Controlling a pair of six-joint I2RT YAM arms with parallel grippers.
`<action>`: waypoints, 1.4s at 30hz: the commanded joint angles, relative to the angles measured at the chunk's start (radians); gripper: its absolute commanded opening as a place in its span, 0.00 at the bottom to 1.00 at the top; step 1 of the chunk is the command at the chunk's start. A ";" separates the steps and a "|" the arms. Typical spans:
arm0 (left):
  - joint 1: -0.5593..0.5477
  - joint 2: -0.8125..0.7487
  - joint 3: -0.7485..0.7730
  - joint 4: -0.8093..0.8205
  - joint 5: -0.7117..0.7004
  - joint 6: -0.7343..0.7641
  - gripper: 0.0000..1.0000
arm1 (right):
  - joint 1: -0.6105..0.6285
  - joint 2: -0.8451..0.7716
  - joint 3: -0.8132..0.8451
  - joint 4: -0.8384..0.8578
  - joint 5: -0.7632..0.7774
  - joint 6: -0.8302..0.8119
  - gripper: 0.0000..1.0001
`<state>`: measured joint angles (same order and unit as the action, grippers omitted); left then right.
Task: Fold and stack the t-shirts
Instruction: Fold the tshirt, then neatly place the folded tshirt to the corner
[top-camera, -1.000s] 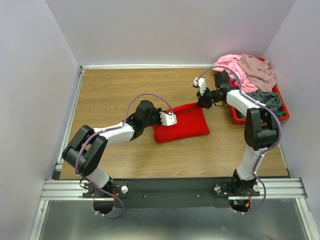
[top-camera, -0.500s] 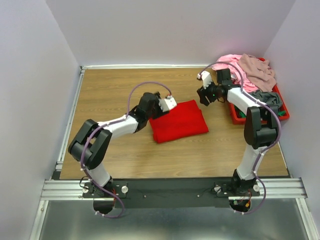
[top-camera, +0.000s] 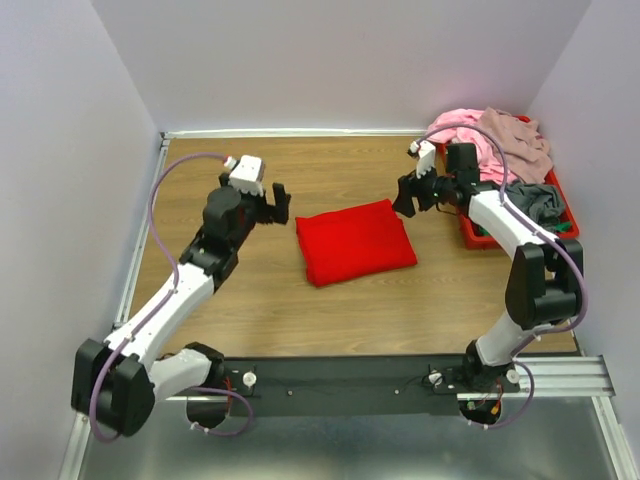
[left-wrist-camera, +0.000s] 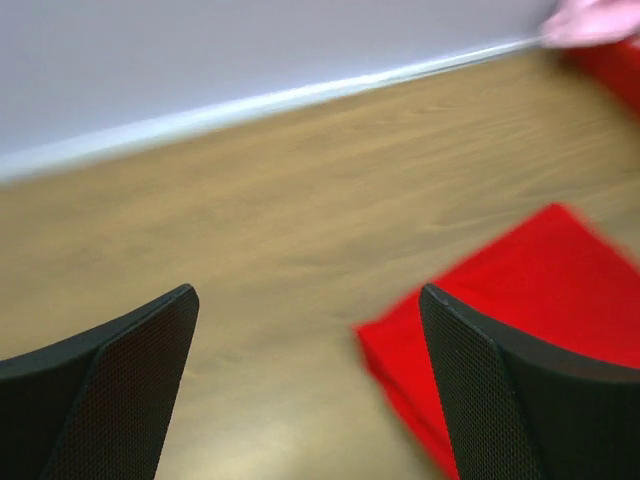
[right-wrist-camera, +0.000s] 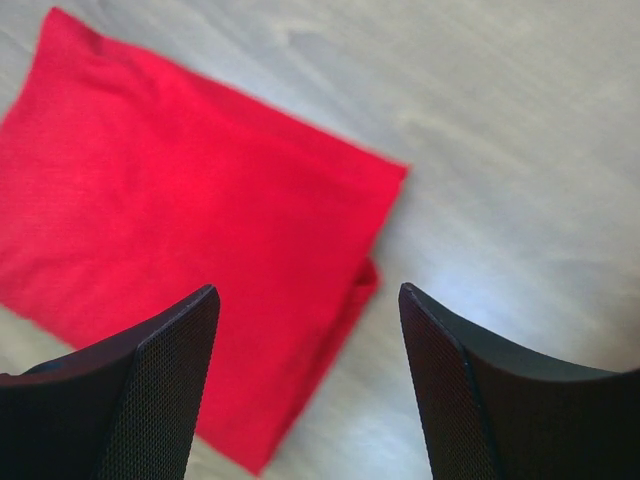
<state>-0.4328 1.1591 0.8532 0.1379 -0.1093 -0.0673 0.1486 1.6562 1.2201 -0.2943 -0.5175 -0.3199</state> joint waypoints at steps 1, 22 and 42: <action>0.020 -0.056 -0.254 -0.042 0.333 -0.471 0.98 | -0.003 0.040 -0.045 -0.020 -0.096 0.145 0.79; 0.020 0.057 -0.368 0.141 0.375 -0.572 0.98 | 0.046 0.312 0.052 -0.014 0.065 0.392 0.66; 0.016 0.351 -0.309 0.235 0.393 -0.767 0.93 | 0.066 0.323 0.070 -0.032 0.013 0.337 0.07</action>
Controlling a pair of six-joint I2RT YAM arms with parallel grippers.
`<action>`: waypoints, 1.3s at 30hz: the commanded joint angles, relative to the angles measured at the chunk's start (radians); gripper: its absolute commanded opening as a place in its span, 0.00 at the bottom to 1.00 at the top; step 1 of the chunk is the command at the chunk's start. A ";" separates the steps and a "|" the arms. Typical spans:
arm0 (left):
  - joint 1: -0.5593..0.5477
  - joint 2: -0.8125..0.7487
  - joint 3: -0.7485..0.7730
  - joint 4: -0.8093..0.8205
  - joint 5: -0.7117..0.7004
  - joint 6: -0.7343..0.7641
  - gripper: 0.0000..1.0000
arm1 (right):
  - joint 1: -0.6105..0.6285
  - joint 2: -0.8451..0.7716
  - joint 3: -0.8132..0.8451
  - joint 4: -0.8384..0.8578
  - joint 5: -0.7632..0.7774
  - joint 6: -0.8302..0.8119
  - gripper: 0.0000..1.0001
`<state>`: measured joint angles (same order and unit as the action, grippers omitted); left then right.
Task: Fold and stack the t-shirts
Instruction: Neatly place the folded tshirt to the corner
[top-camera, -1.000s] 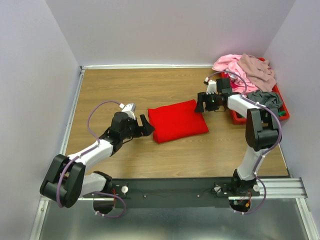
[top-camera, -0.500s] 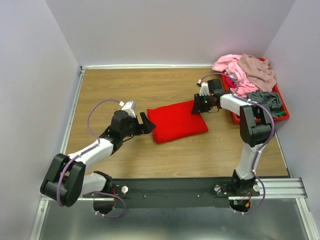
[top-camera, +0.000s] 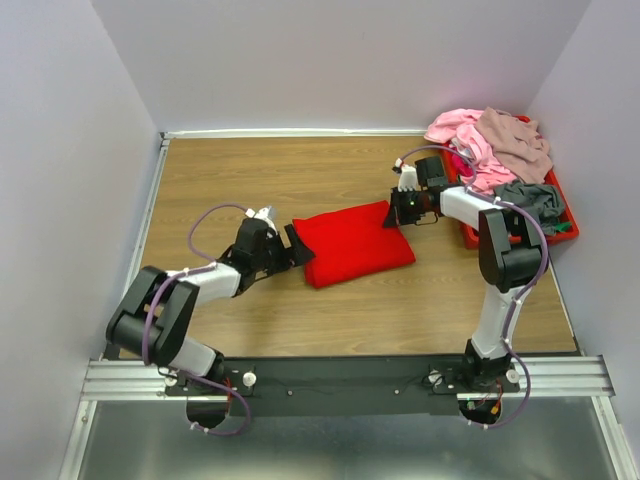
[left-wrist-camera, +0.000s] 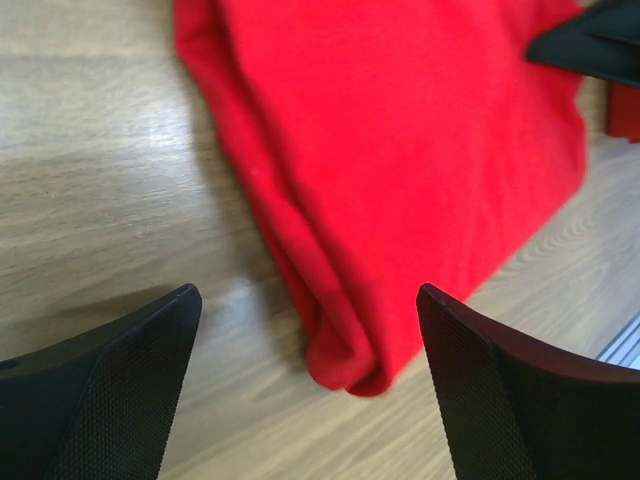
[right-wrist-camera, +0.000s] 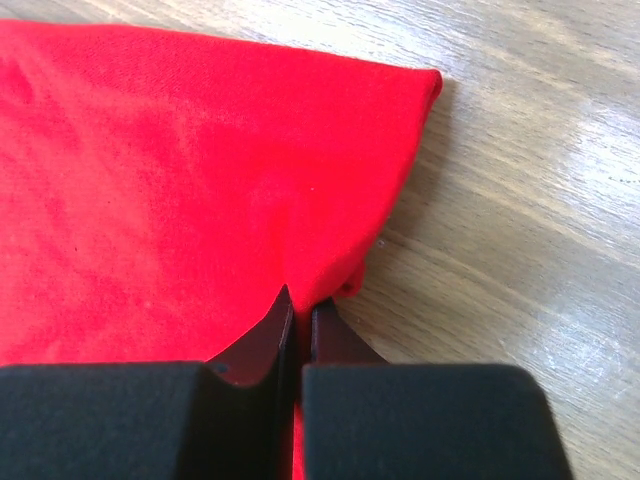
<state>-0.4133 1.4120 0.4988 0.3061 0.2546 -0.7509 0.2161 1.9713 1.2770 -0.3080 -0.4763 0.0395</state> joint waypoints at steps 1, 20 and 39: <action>-0.008 0.117 0.053 0.067 0.034 -0.097 0.92 | -0.001 0.012 0.013 -0.019 -0.027 -0.026 0.07; -0.090 0.378 0.205 -0.082 -0.035 -0.125 0.00 | -0.001 -0.005 0.008 -0.023 -0.021 -0.030 0.06; 0.511 0.639 0.895 -0.642 -0.132 0.659 0.00 | -0.043 -0.308 -0.079 -0.066 -0.088 -0.276 0.93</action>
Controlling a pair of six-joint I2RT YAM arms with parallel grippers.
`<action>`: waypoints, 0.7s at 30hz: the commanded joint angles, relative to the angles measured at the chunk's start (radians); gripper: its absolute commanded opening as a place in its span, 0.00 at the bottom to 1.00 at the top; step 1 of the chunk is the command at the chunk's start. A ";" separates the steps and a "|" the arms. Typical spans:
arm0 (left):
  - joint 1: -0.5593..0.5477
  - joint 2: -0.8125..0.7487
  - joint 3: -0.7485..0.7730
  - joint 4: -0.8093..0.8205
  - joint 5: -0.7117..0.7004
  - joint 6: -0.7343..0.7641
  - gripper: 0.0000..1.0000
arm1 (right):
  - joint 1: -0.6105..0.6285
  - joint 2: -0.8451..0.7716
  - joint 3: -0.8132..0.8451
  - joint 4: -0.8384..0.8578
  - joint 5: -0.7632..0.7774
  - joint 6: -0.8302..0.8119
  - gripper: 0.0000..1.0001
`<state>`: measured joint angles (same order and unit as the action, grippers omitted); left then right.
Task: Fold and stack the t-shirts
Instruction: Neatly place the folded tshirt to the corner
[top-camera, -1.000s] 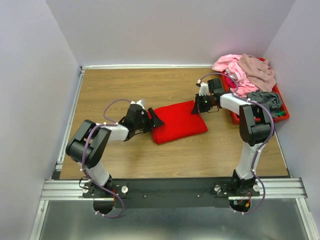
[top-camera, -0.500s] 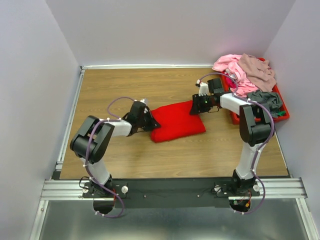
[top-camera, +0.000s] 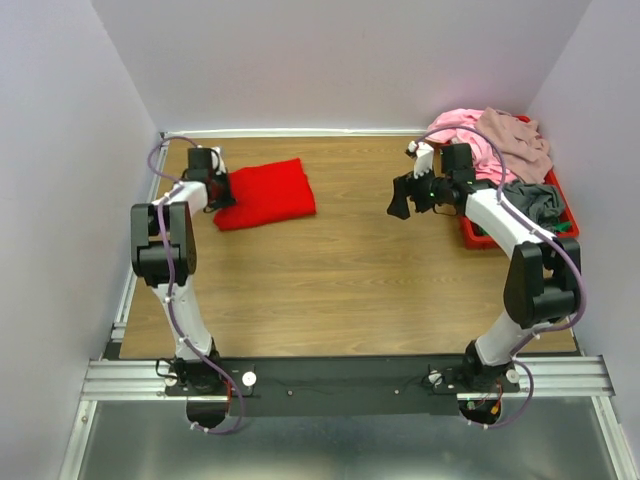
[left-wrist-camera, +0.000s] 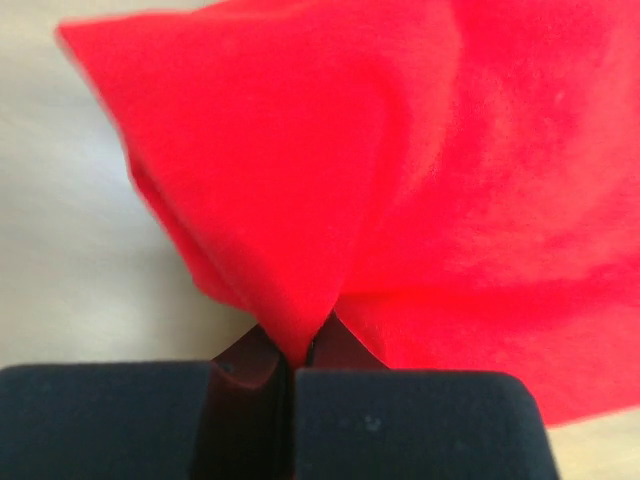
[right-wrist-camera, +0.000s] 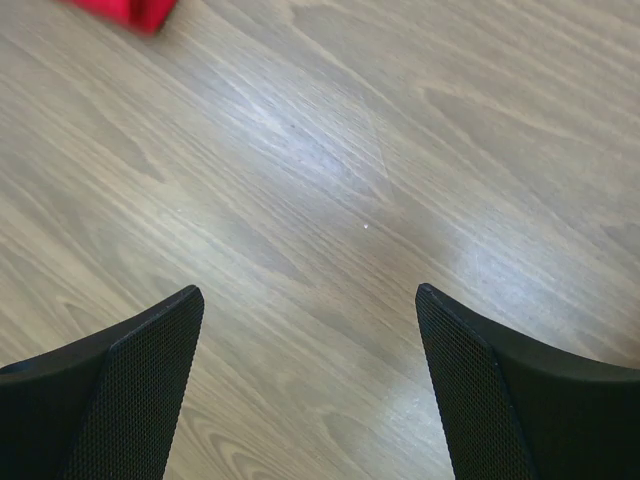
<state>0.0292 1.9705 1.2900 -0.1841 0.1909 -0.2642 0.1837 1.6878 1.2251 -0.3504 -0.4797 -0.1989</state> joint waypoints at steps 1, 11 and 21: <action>0.101 0.131 0.135 -0.176 -0.074 0.190 0.00 | -0.012 -0.034 -0.029 -0.025 -0.094 -0.037 0.93; 0.205 0.433 0.677 -0.457 -0.316 0.259 0.00 | -0.018 -0.103 -0.036 -0.039 -0.168 -0.059 0.93; 0.259 0.570 0.951 -0.508 -0.381 0.275 0.21 | -0.021 -0.102 -0.036 -0.047 -0.191 -0.065 0.93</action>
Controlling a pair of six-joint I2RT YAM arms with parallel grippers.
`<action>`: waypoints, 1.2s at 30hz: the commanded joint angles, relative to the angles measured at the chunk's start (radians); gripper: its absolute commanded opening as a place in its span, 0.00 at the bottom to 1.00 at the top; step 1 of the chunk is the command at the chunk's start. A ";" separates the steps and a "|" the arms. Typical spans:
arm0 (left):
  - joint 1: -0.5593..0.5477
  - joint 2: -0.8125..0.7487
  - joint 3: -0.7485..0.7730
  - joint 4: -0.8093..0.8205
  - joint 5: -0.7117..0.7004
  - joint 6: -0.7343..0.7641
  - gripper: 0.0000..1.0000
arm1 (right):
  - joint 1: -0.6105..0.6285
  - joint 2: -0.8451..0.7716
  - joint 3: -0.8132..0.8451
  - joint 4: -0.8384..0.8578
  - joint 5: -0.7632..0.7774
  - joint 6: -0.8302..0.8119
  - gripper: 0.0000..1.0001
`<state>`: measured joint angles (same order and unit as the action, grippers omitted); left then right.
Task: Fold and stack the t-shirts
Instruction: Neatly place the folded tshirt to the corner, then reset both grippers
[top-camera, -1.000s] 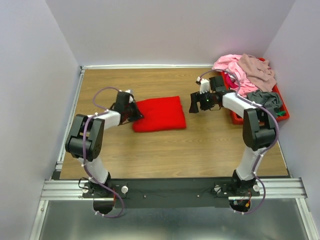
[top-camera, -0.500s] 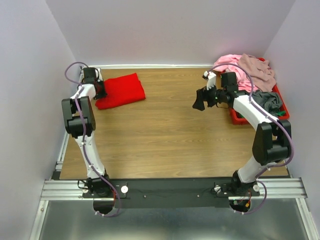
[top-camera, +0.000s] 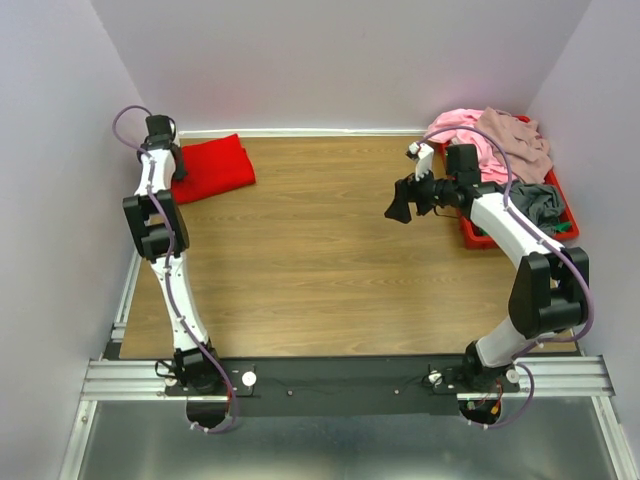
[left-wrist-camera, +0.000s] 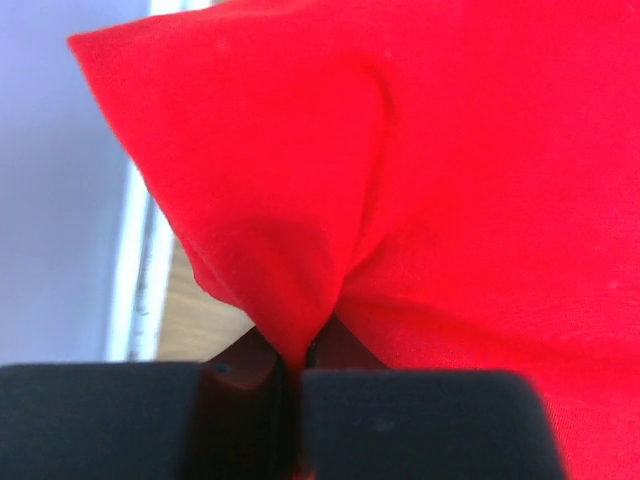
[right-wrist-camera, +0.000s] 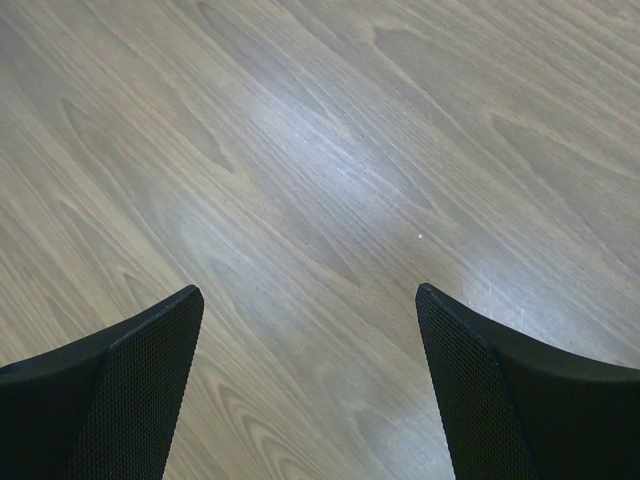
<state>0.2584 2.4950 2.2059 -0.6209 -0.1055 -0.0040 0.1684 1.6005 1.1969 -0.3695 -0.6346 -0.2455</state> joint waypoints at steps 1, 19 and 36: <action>0.031 0.044 0.038 -0.071 -0.088 0.007 0.30 | -0.006 -0.014 -0.008 -0.028 -0.034 -0.020 0.93; -0.044 -0.516 -0.276 0.228 0.228 -0.027 0.91 | -0.007 -0.002 -0.016 -0.042 -0.057 -0.055 0.93; -0.327 -0.233 -0.074 0.181 0.069 -0.111 0.65 | -0.007 0.006 -0.019 -0.049 -0.076 -0.071 0.93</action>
<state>-0.0566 2.2585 2.0869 -0.4580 0.1448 -0.0898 0.1680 1.6005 1.1908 -0.3996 -0.6788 -0.2977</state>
